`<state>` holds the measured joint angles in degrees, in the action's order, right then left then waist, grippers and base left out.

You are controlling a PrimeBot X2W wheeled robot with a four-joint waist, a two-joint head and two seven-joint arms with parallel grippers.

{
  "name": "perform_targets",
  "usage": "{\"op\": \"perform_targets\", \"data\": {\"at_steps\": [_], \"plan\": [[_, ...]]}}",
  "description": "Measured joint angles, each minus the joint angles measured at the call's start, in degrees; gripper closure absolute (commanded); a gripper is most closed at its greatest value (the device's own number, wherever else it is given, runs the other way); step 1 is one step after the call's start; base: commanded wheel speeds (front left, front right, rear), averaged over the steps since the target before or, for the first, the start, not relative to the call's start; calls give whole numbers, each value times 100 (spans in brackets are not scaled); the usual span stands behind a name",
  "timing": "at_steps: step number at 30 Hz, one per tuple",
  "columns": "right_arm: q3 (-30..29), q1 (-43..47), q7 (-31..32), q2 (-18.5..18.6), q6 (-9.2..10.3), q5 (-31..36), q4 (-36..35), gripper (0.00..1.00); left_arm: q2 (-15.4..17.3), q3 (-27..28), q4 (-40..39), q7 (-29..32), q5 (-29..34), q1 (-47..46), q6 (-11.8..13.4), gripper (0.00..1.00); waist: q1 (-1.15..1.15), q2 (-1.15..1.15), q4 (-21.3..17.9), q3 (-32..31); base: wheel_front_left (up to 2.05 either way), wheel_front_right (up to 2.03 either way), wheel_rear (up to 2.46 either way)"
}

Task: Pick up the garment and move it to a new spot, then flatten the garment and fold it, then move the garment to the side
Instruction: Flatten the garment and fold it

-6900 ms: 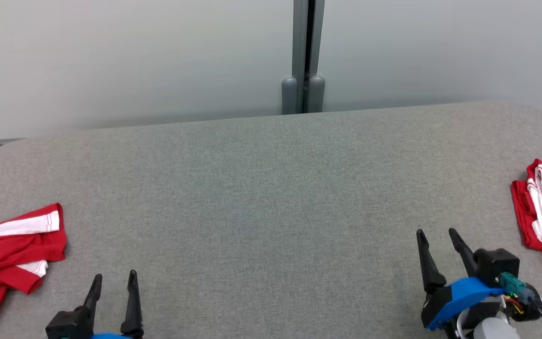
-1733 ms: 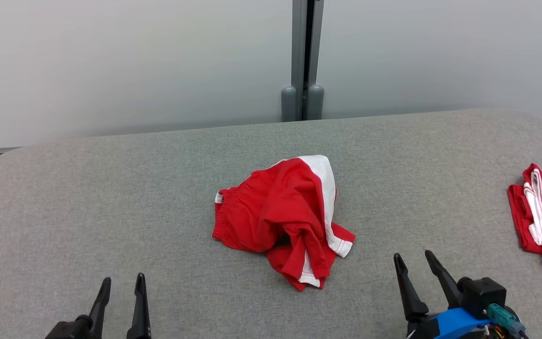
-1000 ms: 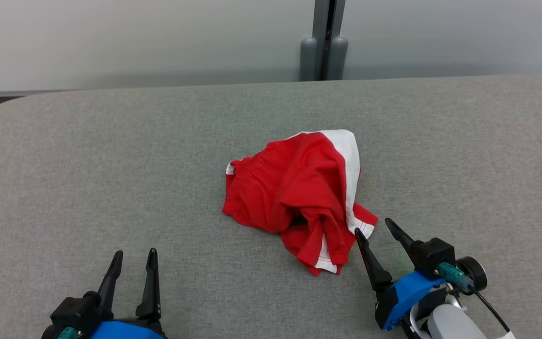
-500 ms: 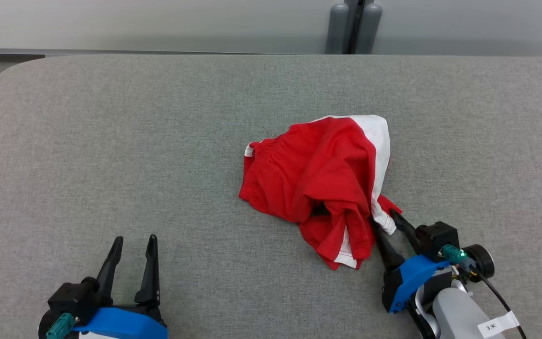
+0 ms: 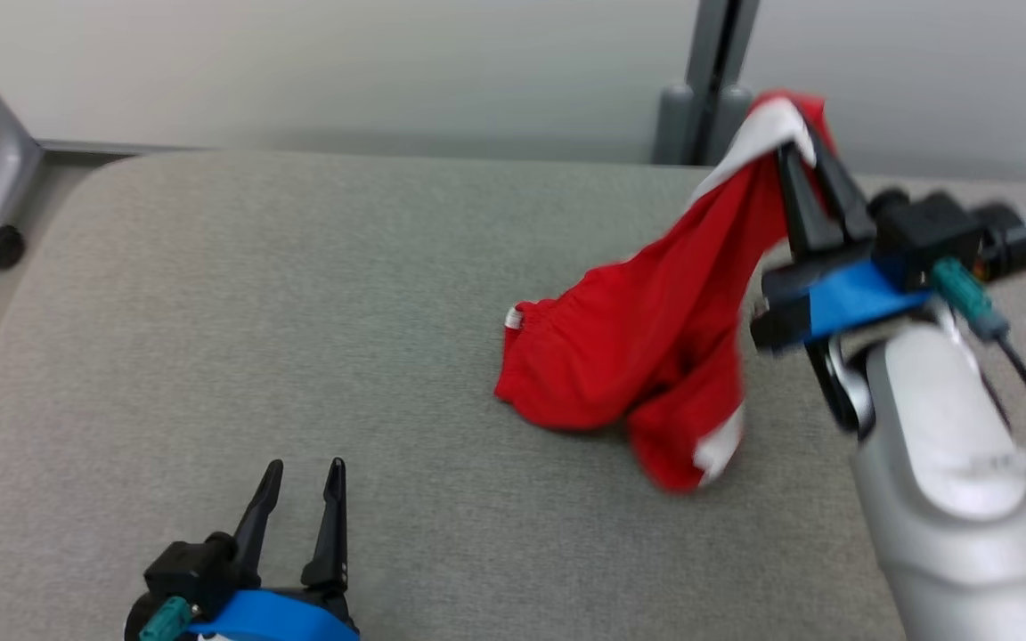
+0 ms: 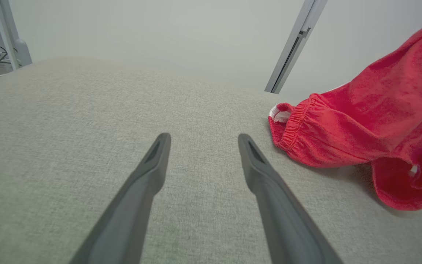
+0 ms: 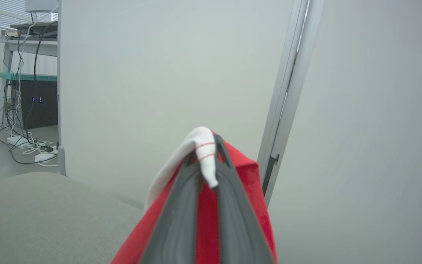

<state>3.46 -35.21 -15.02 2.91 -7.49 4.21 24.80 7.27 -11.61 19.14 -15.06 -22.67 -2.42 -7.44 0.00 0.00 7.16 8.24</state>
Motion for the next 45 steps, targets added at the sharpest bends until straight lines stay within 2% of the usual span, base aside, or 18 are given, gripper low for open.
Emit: {"op": "perform_targets", "data": {"at_steps": [3,7,12,17,23,26,27,30,34,41,45], "plan": [[341,-755,0,3,0,1,-162,100,-33,-82,78,0,38,62,0,0,0,0,182,-197,0,0,0],[973,-1541,-1,-9,0,-369,-356,100,-69,-115,141,0,110,157,0,0,-1,0,391,-407,0,0,0],[1448,-1863,-2,-13,-1,-768,-600,100,-92,-19,200,0,175,280,0,0,-1,0,453,-559,0,0,0],[1362,-1194,-1,-18,-1,-738,-425,100,-145,154,216,-1,242,436,0,0,-1,0,312,-605,0,0,0],[347,622,-1,-7,-1,-220,-67,99,-185,235,207,0,294,478,0,0,0,0,57,-567,0,0,0],[-315,1516,0,-11,-1,250,266,51,-194,241,171,0,302,475,0,0,-1,0,-72,-521,0,0,0],[-579,1706,0,-8,0,426,385,0,-188,237,164,0,302,474,0,0,0,0,-120,-501,0,0,0],[-1295,2055,2,4,0,787,648,0,-171,188,148,0,301,441,0,0,0,0,-247,-466,0,0,0],[-1683,2191,0,2,0,931,667,0,-154,119,138,0,300,397,0,0,0,0,-359,-465,0,0,0],[-1508,2380,-1,3,0,371,224,0,-120,-257,71,0,141,360,0,0,0,0,-479,-475,0,0,0],[-1324,2465,-1,-3,-1,159,54,0,33,-1195,44,0,-425,360,0,0,0,0,-523,-449,0,0,0]]}}
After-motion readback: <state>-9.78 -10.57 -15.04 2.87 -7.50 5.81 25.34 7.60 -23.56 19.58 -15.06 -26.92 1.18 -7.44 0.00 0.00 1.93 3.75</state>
